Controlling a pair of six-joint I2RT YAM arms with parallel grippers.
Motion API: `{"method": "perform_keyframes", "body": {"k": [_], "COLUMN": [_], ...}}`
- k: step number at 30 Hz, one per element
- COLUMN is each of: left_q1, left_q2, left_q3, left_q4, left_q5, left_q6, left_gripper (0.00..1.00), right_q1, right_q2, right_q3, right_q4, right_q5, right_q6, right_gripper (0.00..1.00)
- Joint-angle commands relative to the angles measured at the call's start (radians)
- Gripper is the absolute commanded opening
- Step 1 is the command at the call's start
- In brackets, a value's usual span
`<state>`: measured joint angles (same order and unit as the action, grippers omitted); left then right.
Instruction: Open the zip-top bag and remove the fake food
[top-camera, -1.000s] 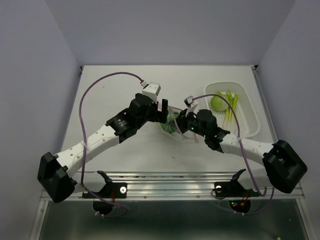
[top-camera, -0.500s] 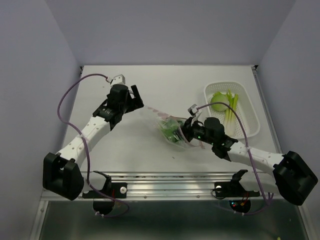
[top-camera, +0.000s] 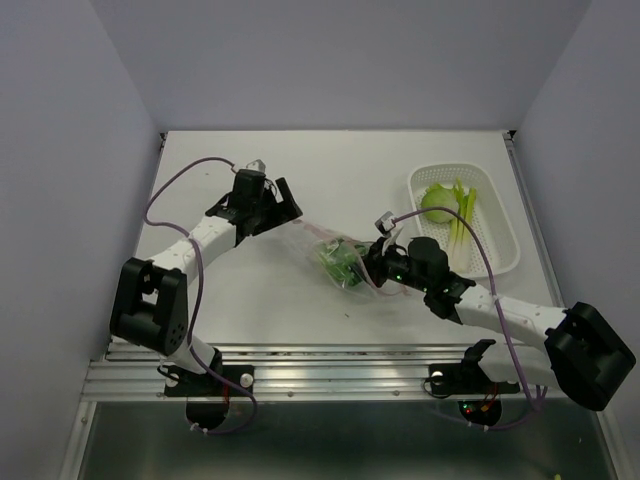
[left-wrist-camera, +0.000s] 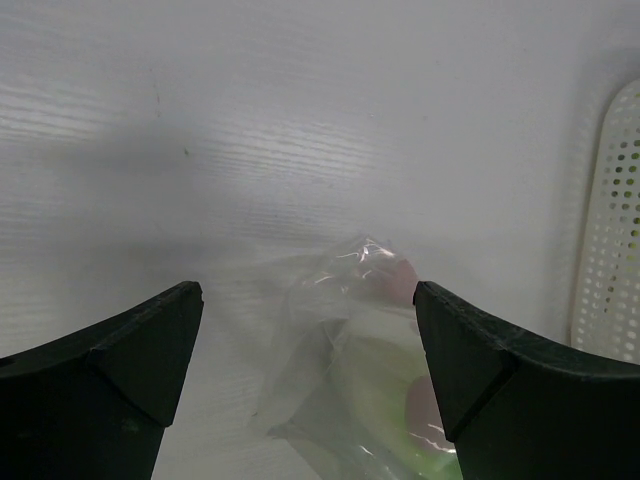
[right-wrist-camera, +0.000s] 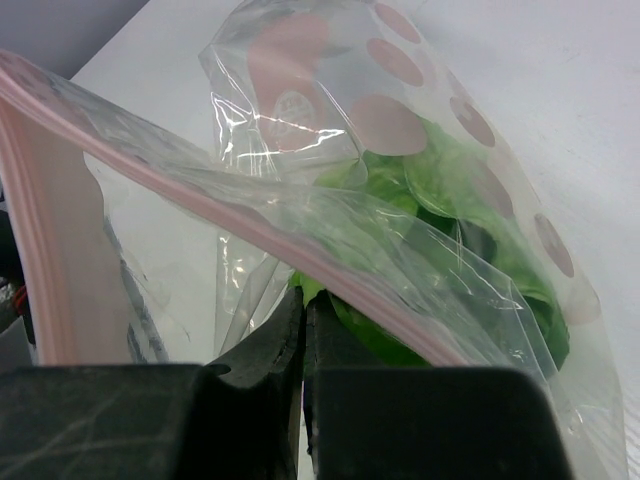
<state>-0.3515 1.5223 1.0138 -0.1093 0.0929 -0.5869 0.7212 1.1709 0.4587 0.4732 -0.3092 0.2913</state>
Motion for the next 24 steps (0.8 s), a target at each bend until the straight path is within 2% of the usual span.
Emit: {"method": "perform_keyframes", "body": {"k": [1, 5, 8, 11, 12, 15, 16, 18, 24], "left_q1": [0.003, 0.002, 0.000, 0.000, 0.002, 0.000, 0.002, 0.000, 0.003], "left_q2": [-0.039, -0.054, -0.056, -0.040, -0.039, -0.034, -0.034, -0.034, 0.002], "left_q3": [-0.046, -0.106, -0.144, -0.152, -0.156, -0.161, -0.161, -0.161, -0.127], "left_q4": [0.098, 0.169, 0.201, 0.214, 0.220, 0.241, 0.241, 0.235, 0.160], "left_q5": [0.106, 0.165, 0.192, 0.199, 0.211, 0.229, 0.219, 0.183, -0.039], "left_q6": [-0.043, -0.073, -0.090, -0.097, -0.102, -0.108, -0.114, -0.123, -0.145], "left_gripper": [0.99, 0.95, 0.82, 0.60, 0.43, 0.16, 0.00, 0.00, 0.00], "right_q1": [0.009, 0.009, 0.009, 0.009, 0.009, 0.009, 0.009, 0.009, 0.009], "right_q2": [-0.016, -0.002, 0.001, 0.001, 0.003, 0.010, 0.012, 0.007, -0.046], "right_q3": [0.006, 0.005, 0.003, 0.003, 0.003, 0.005, 0.003, 0.008, 0.034], "right_q4": [0.048, 0.053, 0.058, 0.058, 0.058, 0.058, 0.054, 0.050, -0.005], "right_q5": [0.027, 0.033, 0.038, 0.042, 0.044, 0.044, 0.042, 0.039, 0.029], "right_q6": [-0.021, -0.023, -0.023, -0.026, -0.026, -0.026, -0.029, -0.026, -0.029], "right_gripper": [0.01, 0.01, 0.01, 0.01, 0.01, 0.01, 0.01, 0.01, 0.01]}}
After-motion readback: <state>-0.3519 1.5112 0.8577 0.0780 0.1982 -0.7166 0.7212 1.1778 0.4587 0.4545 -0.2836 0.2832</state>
